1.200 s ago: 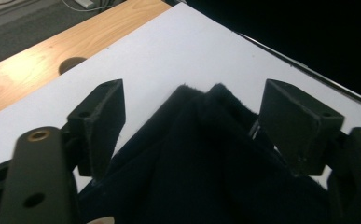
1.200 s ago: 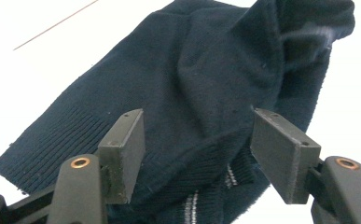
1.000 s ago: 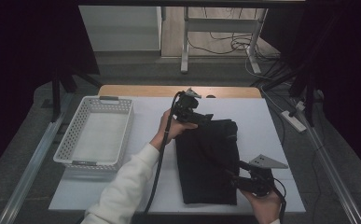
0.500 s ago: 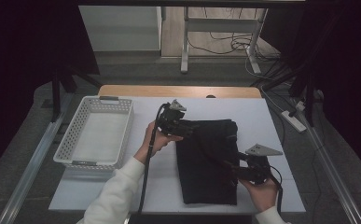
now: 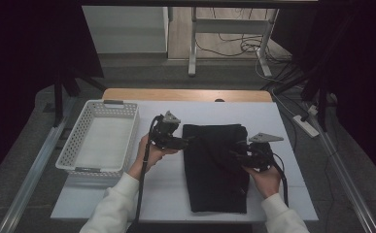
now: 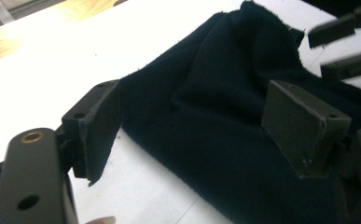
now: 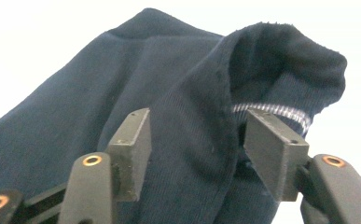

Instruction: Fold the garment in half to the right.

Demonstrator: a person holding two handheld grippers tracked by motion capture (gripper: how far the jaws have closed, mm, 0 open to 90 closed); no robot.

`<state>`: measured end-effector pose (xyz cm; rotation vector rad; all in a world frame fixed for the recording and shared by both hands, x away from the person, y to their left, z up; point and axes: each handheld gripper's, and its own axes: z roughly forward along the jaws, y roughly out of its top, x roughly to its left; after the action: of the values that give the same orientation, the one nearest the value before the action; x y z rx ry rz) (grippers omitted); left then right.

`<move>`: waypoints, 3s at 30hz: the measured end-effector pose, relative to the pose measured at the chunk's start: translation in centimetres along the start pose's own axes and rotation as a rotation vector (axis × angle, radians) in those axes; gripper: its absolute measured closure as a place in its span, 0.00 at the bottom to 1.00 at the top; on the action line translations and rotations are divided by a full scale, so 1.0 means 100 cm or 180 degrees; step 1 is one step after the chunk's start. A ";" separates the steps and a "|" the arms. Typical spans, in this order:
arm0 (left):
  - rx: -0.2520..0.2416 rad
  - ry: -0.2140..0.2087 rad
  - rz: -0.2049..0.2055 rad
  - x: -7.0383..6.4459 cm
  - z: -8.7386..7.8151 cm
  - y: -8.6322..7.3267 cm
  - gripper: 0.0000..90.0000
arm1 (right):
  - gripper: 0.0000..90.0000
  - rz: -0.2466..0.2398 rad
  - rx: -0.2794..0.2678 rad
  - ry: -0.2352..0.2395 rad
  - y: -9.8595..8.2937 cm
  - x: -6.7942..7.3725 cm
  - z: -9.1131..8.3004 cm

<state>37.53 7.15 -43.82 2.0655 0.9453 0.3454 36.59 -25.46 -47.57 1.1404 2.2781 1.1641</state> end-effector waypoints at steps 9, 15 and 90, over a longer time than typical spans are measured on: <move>0.0005 0.0051 -0.0025 0.002 -0.005 -0.006 0.24 | 0.65 -0.0054 -0.0038 0.0015 0.011 -0.009 0.012; 0.0002 0.0061 -0.0033 0.004 -0.005 -0.006 0.24 | 0.89 -0.0158 0.0056 0.0022 0.010 -0.010 0.018; 0.0049 -0.0018 -0.0016 0.013 0.006 0.003 0.22 | 0.60 -0.0631 0.0545 0.0223 -0.055 0.076 -0.056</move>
<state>38.92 7.64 -44.10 2.0766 0.9522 0.3307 25.73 -24.28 -48.14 0.9170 2.5184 0.9636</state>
